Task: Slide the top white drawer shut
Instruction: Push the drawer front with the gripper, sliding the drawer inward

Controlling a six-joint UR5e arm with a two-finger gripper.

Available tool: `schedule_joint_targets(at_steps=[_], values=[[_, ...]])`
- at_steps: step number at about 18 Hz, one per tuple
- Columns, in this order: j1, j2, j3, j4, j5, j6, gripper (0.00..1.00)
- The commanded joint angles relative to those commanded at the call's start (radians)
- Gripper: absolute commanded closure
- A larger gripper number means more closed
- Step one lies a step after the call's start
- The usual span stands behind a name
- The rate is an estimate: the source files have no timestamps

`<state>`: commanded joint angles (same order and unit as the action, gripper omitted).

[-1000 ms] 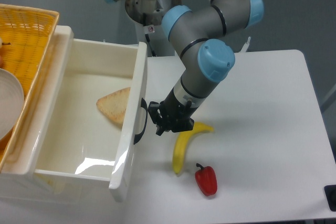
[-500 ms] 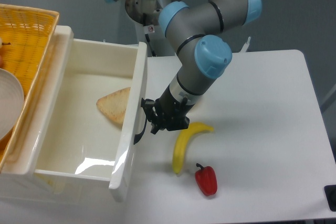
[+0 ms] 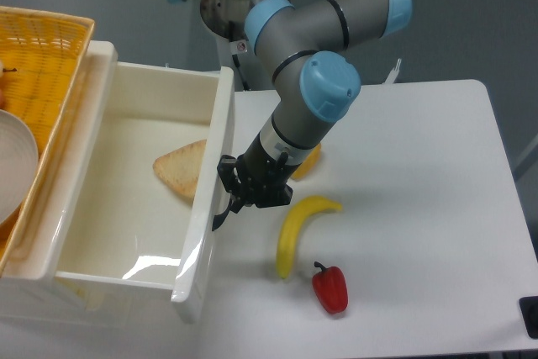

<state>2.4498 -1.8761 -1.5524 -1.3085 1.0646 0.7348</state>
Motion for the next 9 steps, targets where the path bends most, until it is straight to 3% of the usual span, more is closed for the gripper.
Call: schedule_joint_targets(at_steps=[9], values=[[-0.015, 0.009, 0.000, -0.011, -0.003, -0.002, 0.96]])
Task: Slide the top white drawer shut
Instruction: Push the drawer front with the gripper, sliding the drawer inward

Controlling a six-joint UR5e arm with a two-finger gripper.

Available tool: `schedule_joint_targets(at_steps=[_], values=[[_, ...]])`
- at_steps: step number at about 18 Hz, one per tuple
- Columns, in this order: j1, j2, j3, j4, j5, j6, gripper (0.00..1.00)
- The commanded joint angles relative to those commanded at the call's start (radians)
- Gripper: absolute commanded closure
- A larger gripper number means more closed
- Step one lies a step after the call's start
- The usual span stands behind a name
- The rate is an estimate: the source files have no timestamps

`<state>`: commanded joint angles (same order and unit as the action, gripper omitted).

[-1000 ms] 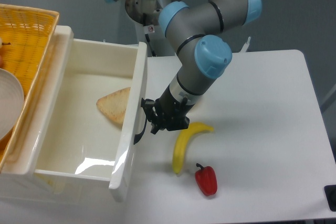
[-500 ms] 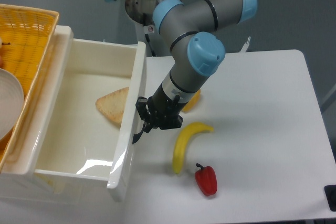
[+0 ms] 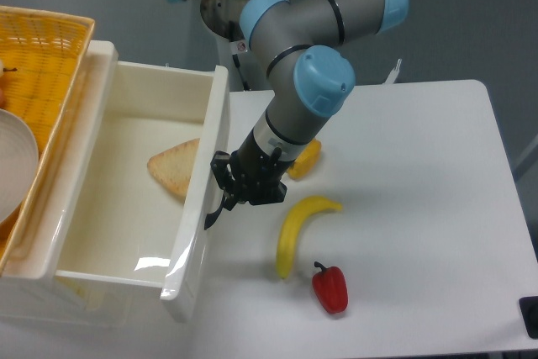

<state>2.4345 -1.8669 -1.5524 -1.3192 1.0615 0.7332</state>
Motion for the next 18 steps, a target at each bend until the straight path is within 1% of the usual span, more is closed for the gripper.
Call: schedule_joint_targets(at_steps=[12, 14, 18], values=[[-0.012, 0.006, 0.000, 0.000, -0.002, -0.025, 0.96], [-0.003, 0.006, 0.008, 0.002, -0.002, -0.023, 0.96], [0.069, 0.003, 0.015, 0.006, -0.038, -0.015, 0.95]])
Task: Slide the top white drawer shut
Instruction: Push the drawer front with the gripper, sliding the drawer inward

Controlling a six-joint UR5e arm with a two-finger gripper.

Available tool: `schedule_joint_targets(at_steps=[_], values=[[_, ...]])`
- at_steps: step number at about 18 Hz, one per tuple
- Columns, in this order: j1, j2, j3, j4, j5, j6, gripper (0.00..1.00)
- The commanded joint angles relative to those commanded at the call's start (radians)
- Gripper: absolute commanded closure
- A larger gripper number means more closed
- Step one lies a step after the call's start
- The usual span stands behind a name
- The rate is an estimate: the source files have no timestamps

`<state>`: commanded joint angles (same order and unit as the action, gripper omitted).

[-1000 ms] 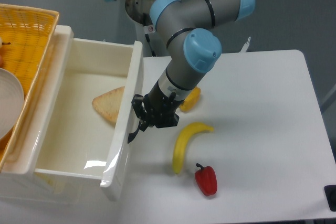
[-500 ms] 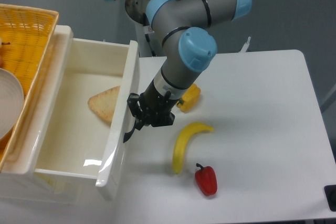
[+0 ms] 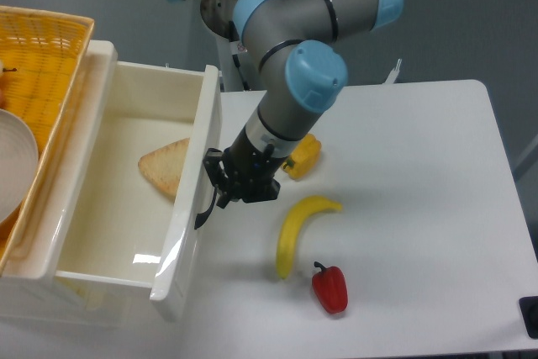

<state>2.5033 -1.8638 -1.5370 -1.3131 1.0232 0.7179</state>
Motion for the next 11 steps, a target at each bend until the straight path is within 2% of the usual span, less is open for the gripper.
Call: schedule_joint_targets(at_steps=[6, 11], values=[[0.002, -0.006, -0.015, -0.006, 0.000, -0.009, 0.95], [-0.020, -0.006, -0.052, -0.008, 0.000, -0.018, 0.95]])
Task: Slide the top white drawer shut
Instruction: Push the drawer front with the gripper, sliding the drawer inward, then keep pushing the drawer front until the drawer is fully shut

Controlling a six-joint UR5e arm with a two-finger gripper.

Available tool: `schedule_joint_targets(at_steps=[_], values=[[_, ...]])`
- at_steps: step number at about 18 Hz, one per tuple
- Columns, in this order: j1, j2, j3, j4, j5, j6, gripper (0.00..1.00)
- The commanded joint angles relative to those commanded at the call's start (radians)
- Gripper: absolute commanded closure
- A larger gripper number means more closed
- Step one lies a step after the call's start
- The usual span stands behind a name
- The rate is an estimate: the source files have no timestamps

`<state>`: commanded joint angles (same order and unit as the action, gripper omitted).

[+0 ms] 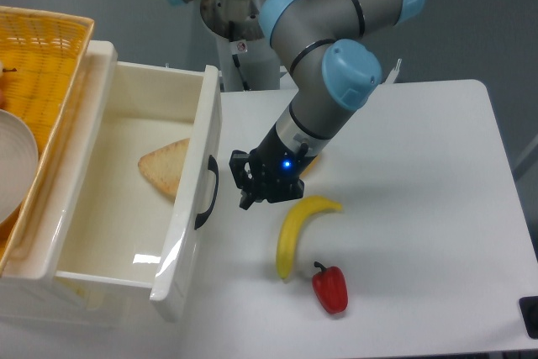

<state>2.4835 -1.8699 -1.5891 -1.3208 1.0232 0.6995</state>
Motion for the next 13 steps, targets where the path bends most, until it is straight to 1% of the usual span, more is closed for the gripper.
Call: schedule_joint_targets(at_steps=[3, 6, 13], values=[[-0.017, 0.002, -0.011, -0.006, -0.002, -0.002, 0.95], [-0.018, 0.005, -0.009, -0.041, -0.002, 0.002, 0.96], [-0.038, 0.006, -0.009, -0.041, -0.003, 0.002, 0.96]])
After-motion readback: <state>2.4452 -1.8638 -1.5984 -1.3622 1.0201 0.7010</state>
